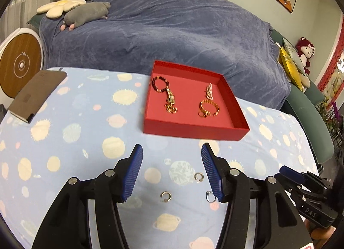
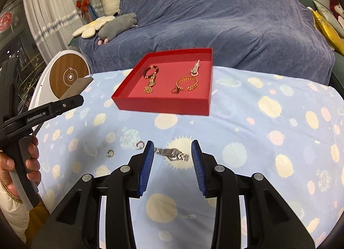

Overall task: Organize jewelry
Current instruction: 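Lower the right gripper onto the silver watch and close on it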

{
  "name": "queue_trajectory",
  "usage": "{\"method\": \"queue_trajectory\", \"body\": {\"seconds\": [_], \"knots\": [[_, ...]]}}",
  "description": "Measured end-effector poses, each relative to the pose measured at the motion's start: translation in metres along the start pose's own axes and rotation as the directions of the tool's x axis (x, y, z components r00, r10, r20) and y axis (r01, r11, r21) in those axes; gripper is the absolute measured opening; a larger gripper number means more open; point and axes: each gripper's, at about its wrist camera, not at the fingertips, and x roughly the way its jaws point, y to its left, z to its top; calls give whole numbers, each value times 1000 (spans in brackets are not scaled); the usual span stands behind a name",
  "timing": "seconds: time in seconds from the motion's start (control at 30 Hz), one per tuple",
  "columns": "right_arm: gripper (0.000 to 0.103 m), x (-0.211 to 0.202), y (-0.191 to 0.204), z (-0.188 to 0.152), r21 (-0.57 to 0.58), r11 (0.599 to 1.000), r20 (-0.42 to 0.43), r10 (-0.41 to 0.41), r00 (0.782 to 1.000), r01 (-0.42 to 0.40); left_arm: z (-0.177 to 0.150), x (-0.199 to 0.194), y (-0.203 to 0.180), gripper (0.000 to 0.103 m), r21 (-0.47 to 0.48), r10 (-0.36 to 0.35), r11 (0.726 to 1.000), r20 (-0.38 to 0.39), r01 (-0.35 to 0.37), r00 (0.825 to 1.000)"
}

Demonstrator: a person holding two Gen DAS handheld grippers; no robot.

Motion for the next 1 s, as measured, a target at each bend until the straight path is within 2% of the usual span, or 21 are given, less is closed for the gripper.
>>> {"method": "queue_trajectory", "body": {"seconds": [0.2, 0.33, 0.5, 0.6, 0.73, 0.83, 1.0], "knots": [[35, 49, 9, -12, -121, 992, -79, -31, 996, 21, -22, 20, 8, 55, 35, 25, 999, -61, -23, 998], [35, 73, 8, -14, -138, 990, -108, -25, 994, 10, -32, 29, 19, 55, 25, 25, 999, -95, -23, 995], [35, 87, 15, -12, -167, 986, -107, -38, 994, 19, -41, 37, 18, 55, 60, 34, 998, -117, -27, 993], [44, 91, 16, -9, -179, 984, -96, -42, 994, 25, -44, 40, 20, 55, 58, 29, 998, -136, -21, 990], [44, 97, 12, -11, -169, 986, -120, -34, 992, 13, -47, 43, 22, 55, 53, 18, 999, -155, -10, 988], [39, 94, 11, -13, -161, 987, -133, -19, 991, -3, -49, 42, 21, 55, 55, 10, 998, -157, -2, 988], [23, 90, 15, -18, -174, 985, -160, -5, 987, -23, -52, 43, 18, 55, 64, 1, 998, -166, 10, 986]]}}
